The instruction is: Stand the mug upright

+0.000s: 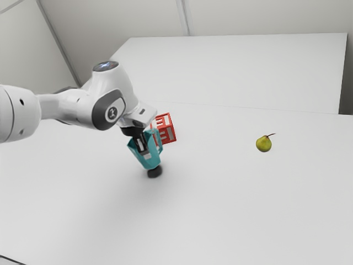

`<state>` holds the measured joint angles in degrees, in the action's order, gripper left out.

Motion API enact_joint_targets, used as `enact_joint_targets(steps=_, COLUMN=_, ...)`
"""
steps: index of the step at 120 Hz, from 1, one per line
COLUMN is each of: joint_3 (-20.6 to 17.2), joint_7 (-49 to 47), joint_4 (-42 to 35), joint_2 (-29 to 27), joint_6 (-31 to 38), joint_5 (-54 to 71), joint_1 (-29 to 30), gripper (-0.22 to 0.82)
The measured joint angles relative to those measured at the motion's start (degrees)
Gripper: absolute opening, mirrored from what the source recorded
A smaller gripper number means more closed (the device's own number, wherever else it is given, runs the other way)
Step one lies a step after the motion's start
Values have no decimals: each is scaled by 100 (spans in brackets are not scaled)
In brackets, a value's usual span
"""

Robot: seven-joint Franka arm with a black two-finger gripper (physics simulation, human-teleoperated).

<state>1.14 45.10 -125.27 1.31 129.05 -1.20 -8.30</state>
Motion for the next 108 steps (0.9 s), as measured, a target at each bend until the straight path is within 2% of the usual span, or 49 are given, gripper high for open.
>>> enact_joint_targets(steps=30, joint_3=-120, joint_7=-506, joint_4=-490, joint_2=-69, joint_6=521, joint_5=404, joint_1=-92, gripper=-18)
enact_joint_targets(steps=59, joint_3=-176, joint_7=-867, joint_4=-561, joint_2=-61, joint_6=764, joint_5=540, joint_1=-82, gripper=-18)
enact_joint_targets(steps=108, joint_3=-194, joint_7=-1175, joint_4=-566, joint_2=-56, joint_6=838, joint_5=530, joint_1=95, gripper=12)
